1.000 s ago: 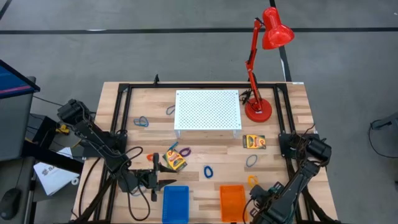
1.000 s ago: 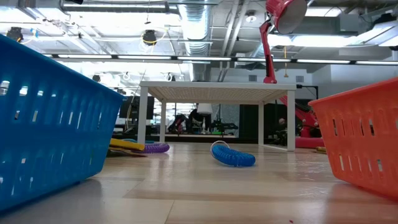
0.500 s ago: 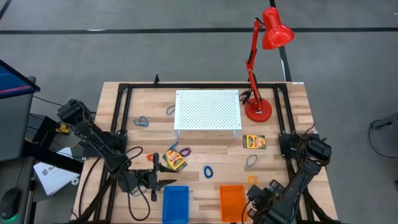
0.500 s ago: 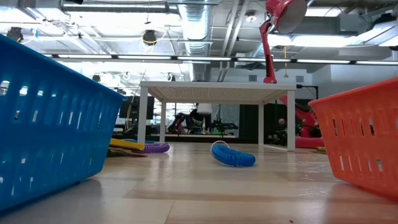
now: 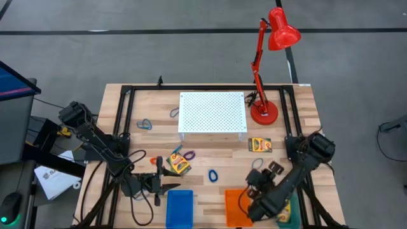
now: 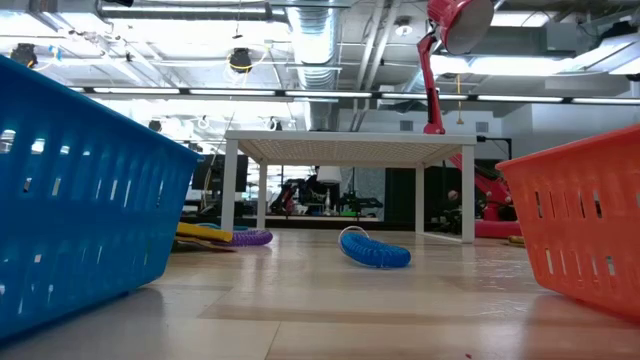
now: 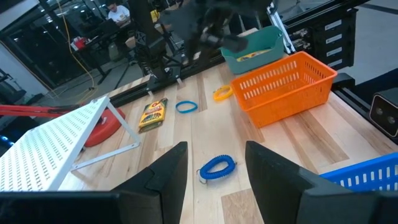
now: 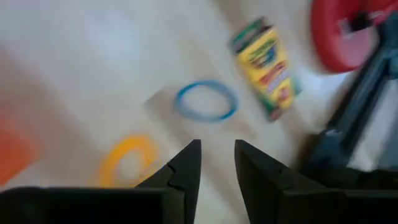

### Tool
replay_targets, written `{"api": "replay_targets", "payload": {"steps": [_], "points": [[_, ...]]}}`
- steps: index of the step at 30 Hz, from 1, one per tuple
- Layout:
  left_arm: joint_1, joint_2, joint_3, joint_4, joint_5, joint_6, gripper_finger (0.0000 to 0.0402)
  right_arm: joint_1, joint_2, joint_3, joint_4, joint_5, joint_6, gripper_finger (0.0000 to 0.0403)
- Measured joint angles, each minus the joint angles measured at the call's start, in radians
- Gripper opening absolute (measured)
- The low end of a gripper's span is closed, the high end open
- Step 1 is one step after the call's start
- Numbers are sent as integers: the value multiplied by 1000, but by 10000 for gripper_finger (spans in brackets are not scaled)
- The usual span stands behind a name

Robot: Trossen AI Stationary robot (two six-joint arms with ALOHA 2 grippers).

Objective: Pick & Place Office Desk Supplies
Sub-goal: Put the yellow crayon box into the green bin

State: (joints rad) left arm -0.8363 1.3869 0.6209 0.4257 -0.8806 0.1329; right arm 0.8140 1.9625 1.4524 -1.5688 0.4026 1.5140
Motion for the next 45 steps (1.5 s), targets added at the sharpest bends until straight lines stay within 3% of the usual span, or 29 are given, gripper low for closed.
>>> {"api": "replay_targets", "payload": {"steps": [7,14,20,25,33,38,45], "points": [[0,0,0,-3,0,0,154,-69,-104,-142,134,115,20,134],[0,0,0,-8,0,-3,154,-83,-326,-420,293,164,173,164],[0,0,0,-8,0,-3,154,-82,-561,-710,441,235,380,167],[0,0,0,-8,0,-3,154,-153,-674,-880,546,255,447,155],[2,0,0,-9,0,-3,154,-322,-692,-920,668,248,276,131],[2,0,0,-19,0,-3,154,-433,-631,-920,754,151,128,120],[2,0,0,-27,0,-10,154,-460,-515,-915,911,124,25,118]]}}
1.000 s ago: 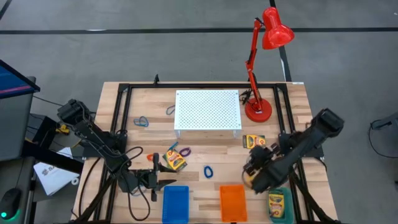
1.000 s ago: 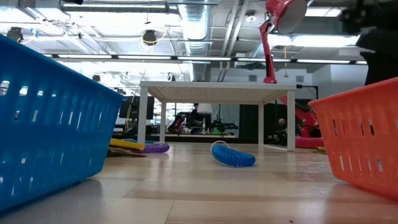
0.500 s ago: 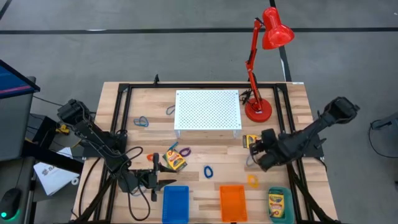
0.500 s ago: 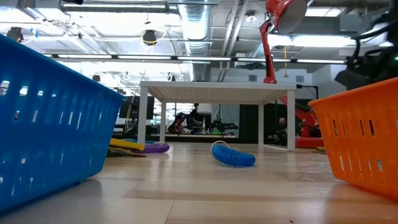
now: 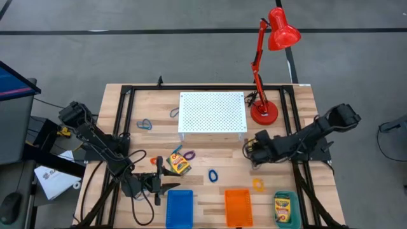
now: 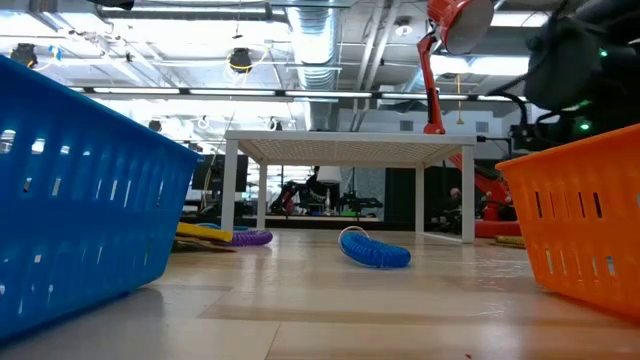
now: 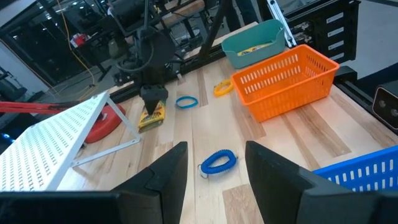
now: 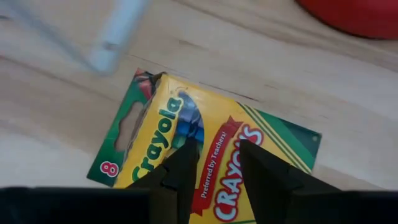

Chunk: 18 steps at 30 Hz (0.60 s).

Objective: Pick & Place Office Desk Supplies
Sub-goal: Put the yellow crayon box into the green bin

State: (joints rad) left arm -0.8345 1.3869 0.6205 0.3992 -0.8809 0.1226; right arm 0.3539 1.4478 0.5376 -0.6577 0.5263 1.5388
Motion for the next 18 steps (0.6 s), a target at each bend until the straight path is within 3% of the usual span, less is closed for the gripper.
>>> {"api": "replay_targets", "payload": {"steps": [4,11,18], "points": [[0,0,0,0,0,0,154,53,30,34,73,5,-6,118],[0,0,0,0,0,-5,154,164,49,130,94,-73,8,118],[0,0,0,2,0,-9,154,245,49,137,100,-7,82,118]]}}
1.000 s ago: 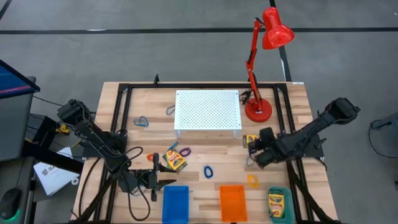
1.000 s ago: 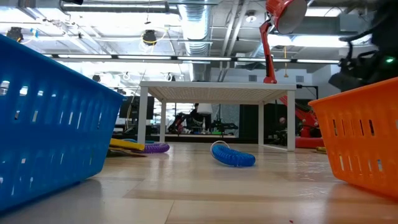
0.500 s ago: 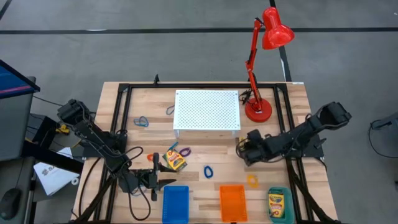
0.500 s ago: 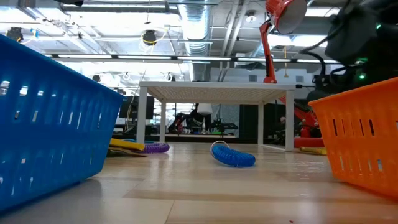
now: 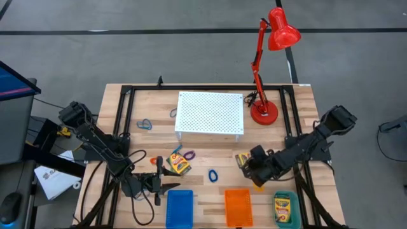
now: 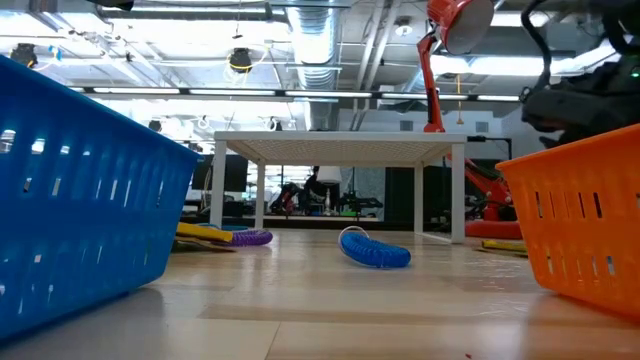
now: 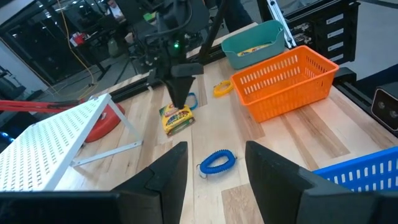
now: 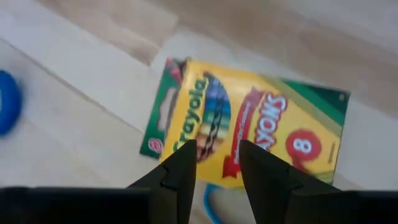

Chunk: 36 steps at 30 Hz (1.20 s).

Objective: Pick & Place Office Desk Supplies
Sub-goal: Put the yellow crayon box into the green bin

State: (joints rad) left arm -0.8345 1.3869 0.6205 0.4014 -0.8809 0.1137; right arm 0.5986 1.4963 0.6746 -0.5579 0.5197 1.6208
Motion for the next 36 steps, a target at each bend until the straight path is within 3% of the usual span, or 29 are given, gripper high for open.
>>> {"api": "replay_targets", "payload": {"steps": [6,11,20,36], "points": [[0,0,0,1,2,-25,154,11,-1,1,0,39,-17,118],[0,0,0,7,76,-28,154,10,-1,2,-102,52,32,118],[9,18,0,25,98,-50,154,26,-2,1,-272,15,165,118],[124,101,0,194,300,-45,154,83,-3,-62,-199,5,224,118]]}}
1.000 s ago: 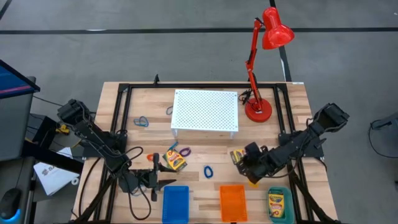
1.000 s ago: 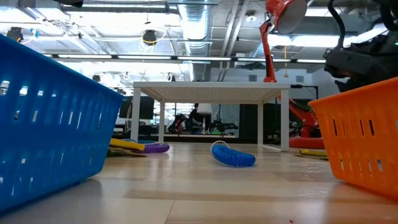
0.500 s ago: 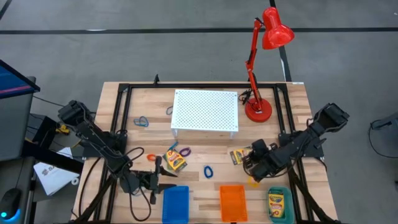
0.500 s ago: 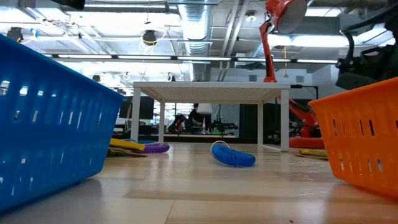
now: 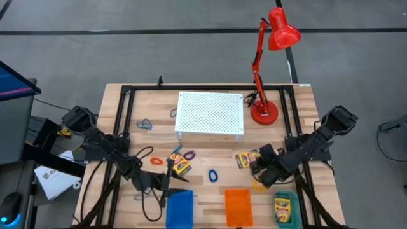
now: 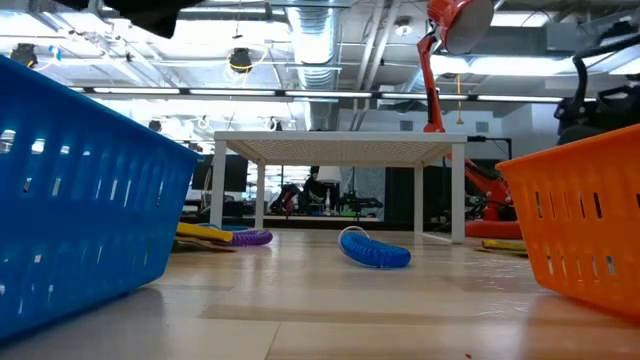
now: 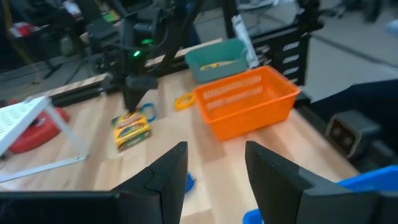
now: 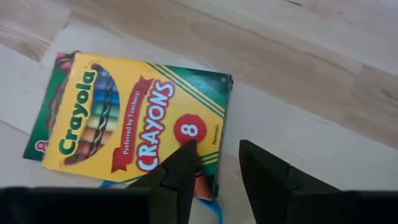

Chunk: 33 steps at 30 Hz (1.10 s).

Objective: Pick & Place Office Desk Supplies
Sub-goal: Put the yellow crayon box into the green bin

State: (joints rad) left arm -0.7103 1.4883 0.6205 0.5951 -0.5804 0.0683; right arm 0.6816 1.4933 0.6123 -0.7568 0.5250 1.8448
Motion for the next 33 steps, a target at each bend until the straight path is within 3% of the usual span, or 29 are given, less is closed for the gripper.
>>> {"api": "replay_targets", "payload": {"steps": [5,21,33], "points": [[42,0,0,16,85,-30,154,0,-2,-25,65,22,-17,118],[78,78,1,97,108,1,154,-68,1,-29,329,27,-210,118],[95,78,1,18,-22,13,154,-190,2,-28,466,36,-421,118]]}}
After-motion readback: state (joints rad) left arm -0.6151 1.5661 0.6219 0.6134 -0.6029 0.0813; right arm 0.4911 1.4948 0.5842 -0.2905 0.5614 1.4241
